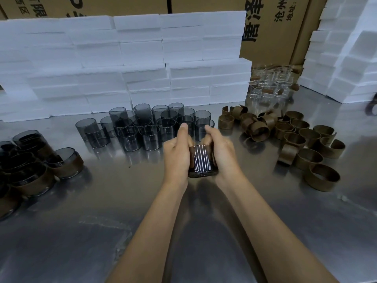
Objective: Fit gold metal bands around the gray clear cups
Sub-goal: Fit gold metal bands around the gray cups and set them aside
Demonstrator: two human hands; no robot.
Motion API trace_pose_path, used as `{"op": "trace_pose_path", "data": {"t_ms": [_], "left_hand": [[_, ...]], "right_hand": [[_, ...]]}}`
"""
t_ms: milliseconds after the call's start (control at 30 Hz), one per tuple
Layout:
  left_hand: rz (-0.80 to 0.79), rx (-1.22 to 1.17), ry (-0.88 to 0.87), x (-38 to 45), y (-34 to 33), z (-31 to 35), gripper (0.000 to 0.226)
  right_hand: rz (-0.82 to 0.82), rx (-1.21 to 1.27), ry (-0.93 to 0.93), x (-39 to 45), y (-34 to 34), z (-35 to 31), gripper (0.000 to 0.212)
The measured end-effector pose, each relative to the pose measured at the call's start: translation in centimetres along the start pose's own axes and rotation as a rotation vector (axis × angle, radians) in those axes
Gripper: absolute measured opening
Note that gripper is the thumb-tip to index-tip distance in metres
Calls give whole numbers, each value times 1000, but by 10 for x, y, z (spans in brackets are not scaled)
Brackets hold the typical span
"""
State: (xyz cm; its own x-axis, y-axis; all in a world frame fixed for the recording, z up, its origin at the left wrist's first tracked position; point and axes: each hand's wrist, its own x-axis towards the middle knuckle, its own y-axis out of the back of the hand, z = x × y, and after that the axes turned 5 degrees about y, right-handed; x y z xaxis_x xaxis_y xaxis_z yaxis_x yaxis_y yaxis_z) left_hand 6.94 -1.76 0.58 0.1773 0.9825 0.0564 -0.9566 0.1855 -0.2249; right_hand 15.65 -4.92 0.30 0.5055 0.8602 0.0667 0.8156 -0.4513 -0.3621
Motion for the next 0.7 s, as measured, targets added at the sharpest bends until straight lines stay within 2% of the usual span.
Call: {"op": "trace_pose_path", "data": {"t_ms": [100, 167, 233, 333, 433, 600, 700], "left_hand": [[-6, 11, -95, 6, 4, 4, 69], [-42, 43, -194, 10, 8, 5, 70], [-67, 134, -286, 12, 14, 5, 69], [-20, 308, -340, 15, 20, 3, 62], [-45, 241, -265, 14, 19, 4, 49], [-131, 214, -181, 10, 18, 8, 27], [-225, 207, -135, 6, 15, 12, 17]], "right_hand": [[-153, 268, -237, -1, 4, -4, 48], [-266, 306, -422, -2, 7, -4, 51], [-331, 258, -492, -3, 8, -1, 45], [-323, 268, -486, -3, 8, -1, 44], [-263, 320, -425, 3, 13, -3, 49], [-223, 374, -436, 9, 24, -5, 55], [-164, 400, -403, 9, 23, -8, 47]]}}
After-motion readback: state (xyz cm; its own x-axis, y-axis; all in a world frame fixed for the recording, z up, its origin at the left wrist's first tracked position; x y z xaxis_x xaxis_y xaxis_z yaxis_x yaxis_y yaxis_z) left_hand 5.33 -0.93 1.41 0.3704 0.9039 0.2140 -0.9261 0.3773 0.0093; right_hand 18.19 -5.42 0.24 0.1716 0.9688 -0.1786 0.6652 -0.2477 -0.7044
